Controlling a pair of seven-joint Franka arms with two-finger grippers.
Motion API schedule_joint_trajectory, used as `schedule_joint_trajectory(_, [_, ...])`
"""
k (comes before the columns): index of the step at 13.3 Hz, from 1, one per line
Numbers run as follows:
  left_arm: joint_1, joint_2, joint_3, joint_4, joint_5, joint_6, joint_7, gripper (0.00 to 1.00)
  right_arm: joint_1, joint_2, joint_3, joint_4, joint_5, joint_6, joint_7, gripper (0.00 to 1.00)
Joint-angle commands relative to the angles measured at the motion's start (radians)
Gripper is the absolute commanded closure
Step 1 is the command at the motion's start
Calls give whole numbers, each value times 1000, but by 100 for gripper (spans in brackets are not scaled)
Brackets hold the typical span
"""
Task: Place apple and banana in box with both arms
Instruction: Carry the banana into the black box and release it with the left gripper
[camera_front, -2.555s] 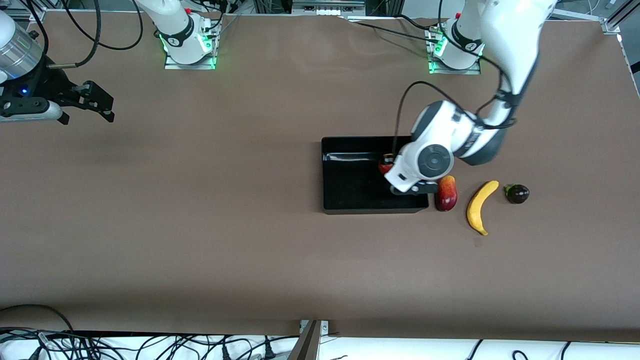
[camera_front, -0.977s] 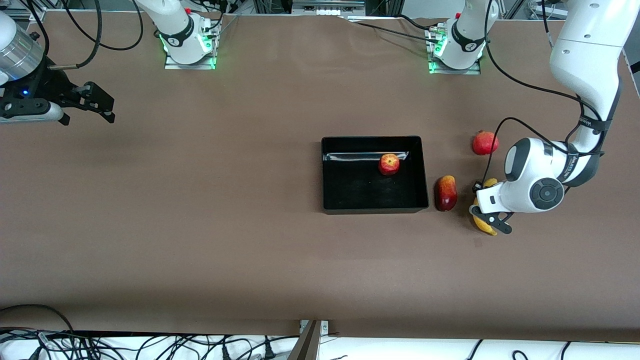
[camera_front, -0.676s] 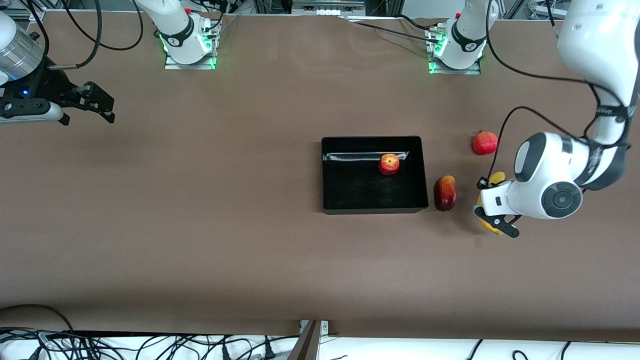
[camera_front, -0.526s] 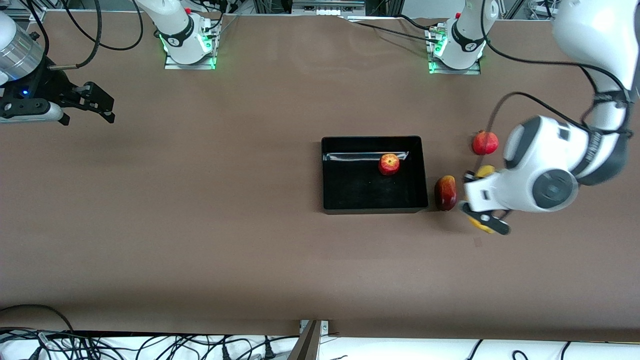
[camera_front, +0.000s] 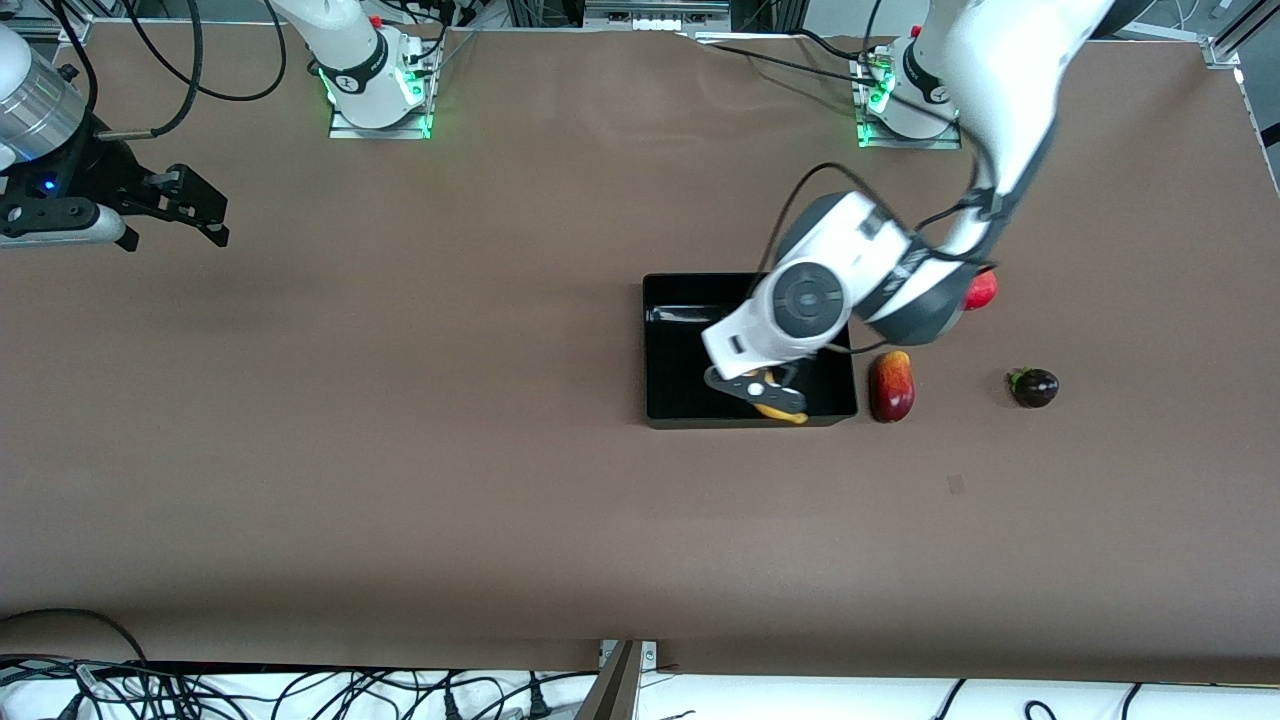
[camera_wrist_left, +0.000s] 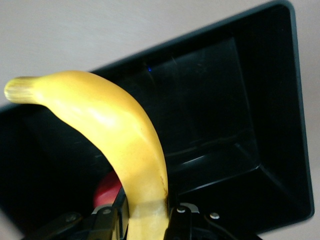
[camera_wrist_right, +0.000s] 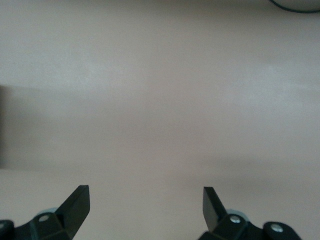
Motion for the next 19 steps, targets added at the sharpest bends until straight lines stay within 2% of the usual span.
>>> schedule_joint_trajectory(1, [-63, 66, 10, 19, -38, 57, -58, 100, -17, 4, 13, 16, 3, -7, -12, 0])
schedule_joint_trajectory(5, [-114, 117, 33, 16, -28, 174, -129, 100, -16, 4, 13, 16, 4, -7, -12, 0])
schedule_joint_trajectory(6, [-114, 126, 33, 16, -28, 185, -129, 91, -17, 4, 13, 16, 3, -7, -12, 0])
schedule_joint_trajectory(7, [-112, 124, 35, 14, -28, 184, -130, 1, -17, 4, 13, 16, 3, -7, -12, 0])
schedule_joint_trajectory(9, [-92, 79, 59, 13, -28, 103, -142, 0, -16, 4, 13, 16, 4, -7, -12, 0])
schedule_joint_trajectory(11, [-51, -25, 68, 25, -28, -66, -141, 0, -17, 4, 13, 16, 3, -7, -12, 0])
schedule_joint_trajectory(13, [22, -144, 70, 26, -28, -178, -136, 0, -16, 4, 13, 16, 4, -7, -12, 0])
schedule_joint_trajectory(16, [171, -279, 62, 28, -38, -258, -86, 0, -16, 4, 13, 16, 3, -7, -12, 0])
schedule_joint_trajectory(19, [263, -380, 81, 26, -49, -335, 113, 0, -17, 4, 13, 16, 3, -7, -12, 0])
